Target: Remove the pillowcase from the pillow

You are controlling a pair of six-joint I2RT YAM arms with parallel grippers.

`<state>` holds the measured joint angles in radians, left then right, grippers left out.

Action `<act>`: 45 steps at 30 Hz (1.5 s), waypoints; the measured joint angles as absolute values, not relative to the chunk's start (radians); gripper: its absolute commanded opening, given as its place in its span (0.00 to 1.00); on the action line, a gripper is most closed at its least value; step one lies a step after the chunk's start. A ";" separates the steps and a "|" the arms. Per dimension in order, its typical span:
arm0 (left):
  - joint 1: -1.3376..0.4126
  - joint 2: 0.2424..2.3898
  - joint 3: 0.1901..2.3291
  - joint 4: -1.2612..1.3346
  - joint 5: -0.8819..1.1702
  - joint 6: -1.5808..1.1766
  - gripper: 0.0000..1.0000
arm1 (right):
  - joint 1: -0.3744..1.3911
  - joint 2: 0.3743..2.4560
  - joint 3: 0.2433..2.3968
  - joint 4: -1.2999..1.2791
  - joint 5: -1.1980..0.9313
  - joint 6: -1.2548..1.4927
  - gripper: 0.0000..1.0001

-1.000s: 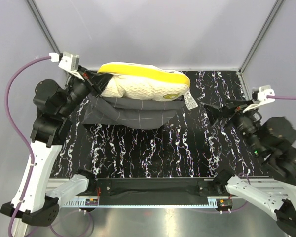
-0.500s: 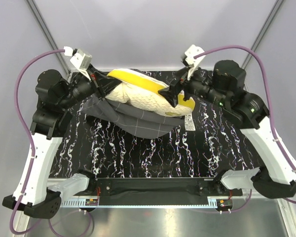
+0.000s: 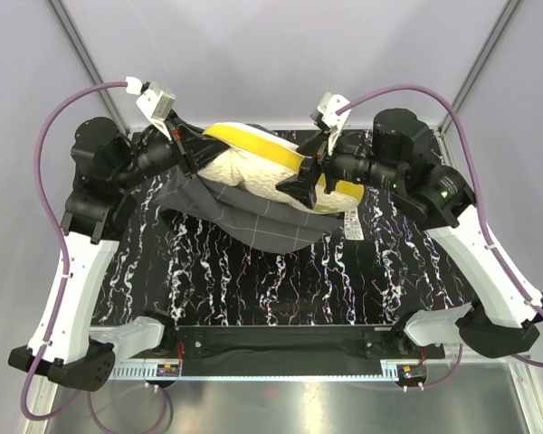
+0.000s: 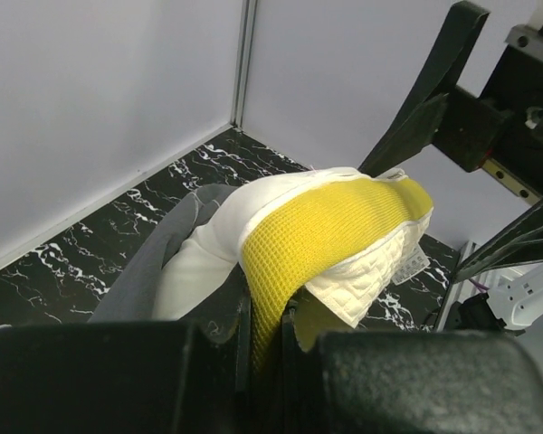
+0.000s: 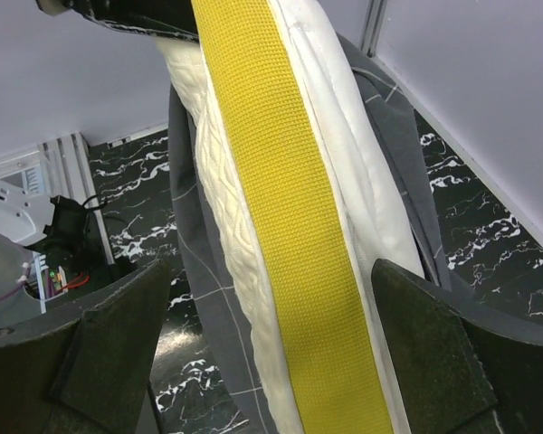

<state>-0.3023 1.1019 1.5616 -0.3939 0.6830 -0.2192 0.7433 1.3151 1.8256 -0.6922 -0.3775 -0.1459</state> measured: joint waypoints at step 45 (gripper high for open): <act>-0.303 1.110 1.544 -0.394 0.649 -0.244 0.00 | 0.759 1.303 1.626 -0.575 -0.379 -0.159 0.68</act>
<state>-0.3027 1.1103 1.5436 -0.3943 0.6495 -0.2436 0.7589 1.3029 1.6264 -0.5747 -0.3790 -0.1593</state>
